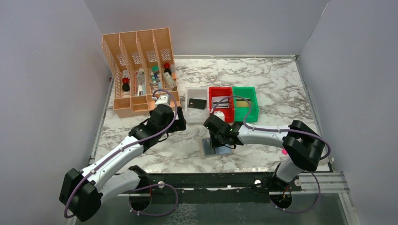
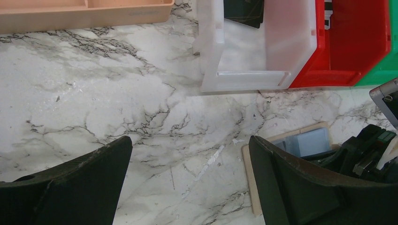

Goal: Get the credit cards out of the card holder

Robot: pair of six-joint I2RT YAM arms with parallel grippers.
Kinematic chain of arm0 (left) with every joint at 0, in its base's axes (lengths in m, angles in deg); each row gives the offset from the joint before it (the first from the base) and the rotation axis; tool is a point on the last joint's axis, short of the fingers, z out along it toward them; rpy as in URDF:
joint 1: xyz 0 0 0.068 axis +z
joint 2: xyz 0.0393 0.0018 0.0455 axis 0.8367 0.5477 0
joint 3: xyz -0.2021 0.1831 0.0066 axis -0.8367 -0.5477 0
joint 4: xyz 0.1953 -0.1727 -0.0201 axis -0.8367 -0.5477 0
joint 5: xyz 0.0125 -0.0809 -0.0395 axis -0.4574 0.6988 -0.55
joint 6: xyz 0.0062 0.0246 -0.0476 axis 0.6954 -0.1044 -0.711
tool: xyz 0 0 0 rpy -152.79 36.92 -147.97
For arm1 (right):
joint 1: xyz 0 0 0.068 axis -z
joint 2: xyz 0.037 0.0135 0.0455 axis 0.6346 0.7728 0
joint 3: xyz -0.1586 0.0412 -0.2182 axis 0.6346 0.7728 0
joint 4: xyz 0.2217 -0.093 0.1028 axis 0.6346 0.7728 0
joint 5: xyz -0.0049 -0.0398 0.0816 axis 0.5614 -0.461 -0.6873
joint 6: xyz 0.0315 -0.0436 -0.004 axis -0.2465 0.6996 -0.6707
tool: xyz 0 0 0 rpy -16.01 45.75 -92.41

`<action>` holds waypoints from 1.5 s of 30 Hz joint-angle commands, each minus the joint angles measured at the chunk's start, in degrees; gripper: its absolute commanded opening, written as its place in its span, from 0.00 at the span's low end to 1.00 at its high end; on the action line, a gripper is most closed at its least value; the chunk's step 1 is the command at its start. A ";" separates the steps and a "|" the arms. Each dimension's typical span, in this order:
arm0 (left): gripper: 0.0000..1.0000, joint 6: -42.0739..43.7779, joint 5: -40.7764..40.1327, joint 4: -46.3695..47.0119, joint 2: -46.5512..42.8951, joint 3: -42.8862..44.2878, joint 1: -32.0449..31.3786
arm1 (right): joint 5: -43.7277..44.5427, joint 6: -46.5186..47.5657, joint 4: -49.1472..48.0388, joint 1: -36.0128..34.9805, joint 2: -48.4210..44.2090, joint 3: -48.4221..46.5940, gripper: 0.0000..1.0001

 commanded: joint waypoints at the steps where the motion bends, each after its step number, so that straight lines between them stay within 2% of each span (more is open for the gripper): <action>1: 0.99 -0.17 0.96 1.38 -0.10 -0.20 0.20 | 3.39 -0.90 3.00 -0.34 3.75 -0.47 0.16; 8: 0.99 -0.35 1.69 1.57 0.71 -0.31 0.23 | 3.38 -1.31 1.79 -0.34 1.97 0.50 0.02; 12: 0.99 -0.60 2.80 1.90 1.80 -0.06 0.24 | -0.70 -1.27 -3.50 -0.29 -1.37 2.87 0.01; 17: 0.99 -0.78 4.98 2.76 3.24 -0.12 0.24 | -2.44 -1.37 -4.83 -0.29 -3.38 2.62 0.01; 22: 0.99 -1.27 8.50 5.57 4.86 -0.74 0.24 | -0.87 -1.38 -3.25 -0.29 -4.01 1.96 0.13; 27: 0.97 -2.11 13.72 9.79 7.83 -2.06 0.24 | -1.00 -0.74 -0.77 -0.37 -1.28 0.34 0.39; 28: 0.95 -2.42 14.75 10.45 8.49 -2.24 0.24 | -1.05 -0.76 -0.71 -0.38 -0.86 0.28 0.41; 33: 0.83 -4.60 18.20 13.27 10.67 -3.99 0.15 | -0.93 -0.57 -0.67 -1.23 0.28 0.17 0.46; 39: 0.73 -7.26 19.22 15.23 10.31 -7.63 0.14 | 5.61 -2.20 3.60 -4.00 0.63 -2.21 0.48; 45: 0.69 -8.72 20.62 16.81 10.04 -10.47 0.15 | 7.90 -2.80 5.39 -6.09 2.96 -4.41 0.53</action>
